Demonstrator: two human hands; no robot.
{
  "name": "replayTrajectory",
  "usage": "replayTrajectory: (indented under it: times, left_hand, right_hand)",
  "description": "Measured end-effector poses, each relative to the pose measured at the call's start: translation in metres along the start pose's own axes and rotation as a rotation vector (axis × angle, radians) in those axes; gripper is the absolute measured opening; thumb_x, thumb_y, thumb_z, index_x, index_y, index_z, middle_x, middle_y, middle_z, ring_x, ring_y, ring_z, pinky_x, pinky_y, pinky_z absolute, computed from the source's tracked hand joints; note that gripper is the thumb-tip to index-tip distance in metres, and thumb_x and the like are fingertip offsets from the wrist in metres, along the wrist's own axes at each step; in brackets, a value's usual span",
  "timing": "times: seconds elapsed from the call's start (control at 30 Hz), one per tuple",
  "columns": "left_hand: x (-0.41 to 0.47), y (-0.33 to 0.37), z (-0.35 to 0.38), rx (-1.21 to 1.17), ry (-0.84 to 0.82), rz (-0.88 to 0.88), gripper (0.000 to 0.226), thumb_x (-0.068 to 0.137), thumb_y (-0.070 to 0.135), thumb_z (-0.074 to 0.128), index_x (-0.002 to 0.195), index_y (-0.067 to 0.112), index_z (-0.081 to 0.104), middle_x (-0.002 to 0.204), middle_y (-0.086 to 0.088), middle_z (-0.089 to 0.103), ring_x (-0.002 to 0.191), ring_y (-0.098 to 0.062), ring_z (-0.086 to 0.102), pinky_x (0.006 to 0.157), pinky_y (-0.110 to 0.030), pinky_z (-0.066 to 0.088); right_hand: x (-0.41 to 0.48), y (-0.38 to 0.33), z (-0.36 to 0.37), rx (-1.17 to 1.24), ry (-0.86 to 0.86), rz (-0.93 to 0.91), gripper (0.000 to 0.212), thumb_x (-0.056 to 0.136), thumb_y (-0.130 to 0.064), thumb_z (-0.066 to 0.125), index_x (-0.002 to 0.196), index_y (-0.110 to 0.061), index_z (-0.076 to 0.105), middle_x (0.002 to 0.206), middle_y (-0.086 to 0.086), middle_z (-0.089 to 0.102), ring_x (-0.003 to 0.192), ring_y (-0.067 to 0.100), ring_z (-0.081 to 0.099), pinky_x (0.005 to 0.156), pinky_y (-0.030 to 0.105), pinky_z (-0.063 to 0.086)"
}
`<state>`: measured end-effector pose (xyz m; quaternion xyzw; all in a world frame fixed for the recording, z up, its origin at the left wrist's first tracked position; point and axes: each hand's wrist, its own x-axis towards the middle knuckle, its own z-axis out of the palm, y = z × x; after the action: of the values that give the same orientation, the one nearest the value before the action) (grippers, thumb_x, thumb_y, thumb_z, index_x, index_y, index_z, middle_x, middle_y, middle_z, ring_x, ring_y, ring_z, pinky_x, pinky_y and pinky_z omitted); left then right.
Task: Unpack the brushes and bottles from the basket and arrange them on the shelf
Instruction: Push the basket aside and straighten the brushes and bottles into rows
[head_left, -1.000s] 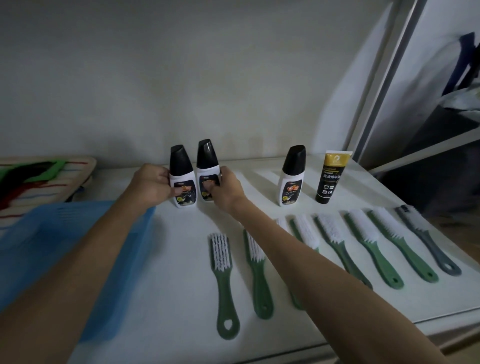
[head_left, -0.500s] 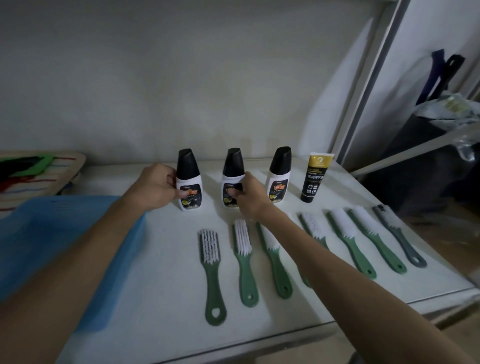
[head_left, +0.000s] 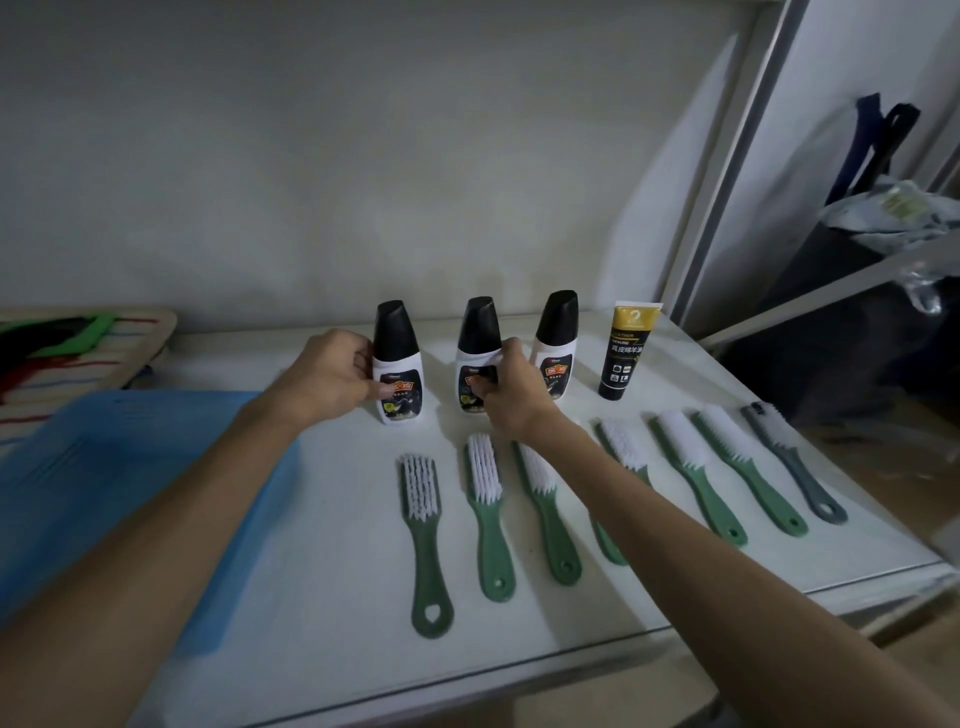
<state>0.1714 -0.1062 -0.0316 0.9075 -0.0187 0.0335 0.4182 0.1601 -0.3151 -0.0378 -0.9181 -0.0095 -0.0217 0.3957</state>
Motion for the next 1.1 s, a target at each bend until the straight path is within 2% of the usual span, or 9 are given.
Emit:
replayTrajectory:
  times: [0.07,0.13,0.2,0.27,0.43,0.63,0.73,0.87,1.1]
  left_hand:
    - [-0.003,0.003,-0.010,0.000,0.012,-0.012,0.056,0.070,-0.003,0.082,0.121,-0.004,0.060,0.102,-0.012,0.066,0.094,-0.024,0.064,0.094,-0.037,0.049]
    - [-0.007,0.002,-0.029,0.109,0.071,-0.029,0.074,0.077,0.009,0.080,0.141,0.000,0.043,0.133,-0.017,0.055,0.121,-0.027,0.054,0.105,-0.037,0.040]
    - [-0.017,-0.009,-0.060,0.285,0.163,-0.115,0.073,0.086,0.021,0.072,0.146,0.002,0.035,0.149,-0.019,0.040,0.136,-0.031,0.042,0.111,-0.037,0.033]
    - [-0.034,-0.032,-0.092,0.387,0.259,-0.265,0.063,0.088,0.024,0.064,0.141,0.000,0.040,0.143,-0.026,0.045,0.130,-0.039,0.046,0.106,-0.041,0.039]
    - [-0.082,-0.082,-0.136,0.433,0.343,-0.607,0.051,0.087,0.024,0.063,0.122,-0.012,0.057,0.123,-0.036,0.057,0.113,-0.046,0.057,0.094,-0.044,0.048]
    - [-0.100,-0.101,-0.149,0.403,0.360,-0.675,0.044,0.084,0.011,0.067,0.117,-0.016,0.057,0.118,-0.035,0.059,0.105,-0.041,0.061,0.085,-0.039,0.051]
    - [-0.101,-0.106,-0.152,0.422,0.376,-0.652,0.041,0.075,0.011,0.073,0.107,-0.013,0.062,0.106,-0.032,0.064,0.096,-0.040,0.064,0.083,-0.043,0.055]
    - [-0.102,-0.090,-0.140,0.436,0.350,-0.583,0.017,0.075,0.002,0.068,0.084,-0.006,0.056,0.087,-0.031,0.061,0.082,-0.040,0.064,0.067,-0.036,0.050]
    - [-0.093,-0.080,-0.126,0.407,0.292,-0.595,0.030,0.077,0.008,0.066,0.100,-0.009,0.060,0.093,-0.030,0.062,0.083,-0.038,0.063,0.069,-0.035,0.052]
  right_hand:
    - [-0.015,-0.010,-0.002,-0.041,0.036,0.033,0.037,0.086,0.004,0.052,0.119,0.000,0.038,0.121,0.022,0.054,0.111,0.039,0.054,0.086,0.038,0.044]
    - [-0.040,-0.027,-0.001,-0.054,0.160,0.029,0.041,0.080,0.005,0.053,0.118,-0.002,0.040,0.122,0.019,0.053,0.112,0.038,0.053,0.095,0.044,0.044]
    - [-0.073,-0.048,0.007,0.092,0.200,-0.021,0.041,0.080,0.004,0.049,0.120,-0.005,0.043,0.118,0.017,0.056,0.108,0.035,0.055,0.089,0.039,0.044]
    - [-0.109,-0.069,0.023,0.216,0.031,-0.061,0.036,0.088,-0.008,0.047,0.123,-0.009,0.042,0.113,0.018,0.062,0.105,0.035,0.059,0.080,0.033,0.045]
    - [-0.148,-0.095,0.070,0.204,-0.351,-0.056,0.047,0.091,-0.037,0.052,0.127,-0.011,0.033,0.118,0.018,0.061,0.109,0.038,0.059,0.087,0.039,0.046]
    - [-0.142,-0.109,0.082,0.317,-0.407,-0.011,0.035,0.075,-0.021,0.051,0.104,-0.020,0.032,0.105,0.022,0.065,0.083,0.044,0.068,0.061,0.045,0.060]
    - [-0.135,-0.105,0.075,0.281,-0.323,0.007,0.041,0.072,-0.020,0.050,0.112,-0.011,0.046,0.107,0.019,0.064,0.087,0.042,0.067,0.069,0.050,0.060]
    - [-0.130,-0.087,0.063,0.177,-0.231,0.030,0.044,0.082,-0.021,0.050,0.122,-0.003,0.051,0.110,0.018,0.065,0.100,0.035,0.064,0.085,0.041,0.054]
    - [-0.141,-0.070,0.038,-0.038,-0.170,-0.117,0.032,0.093,-0.023,0.045,0.115,-0.002,0.054,0.107,0.018,0.062,0.099,0.036,0.060,0.086,0.044,0.051]
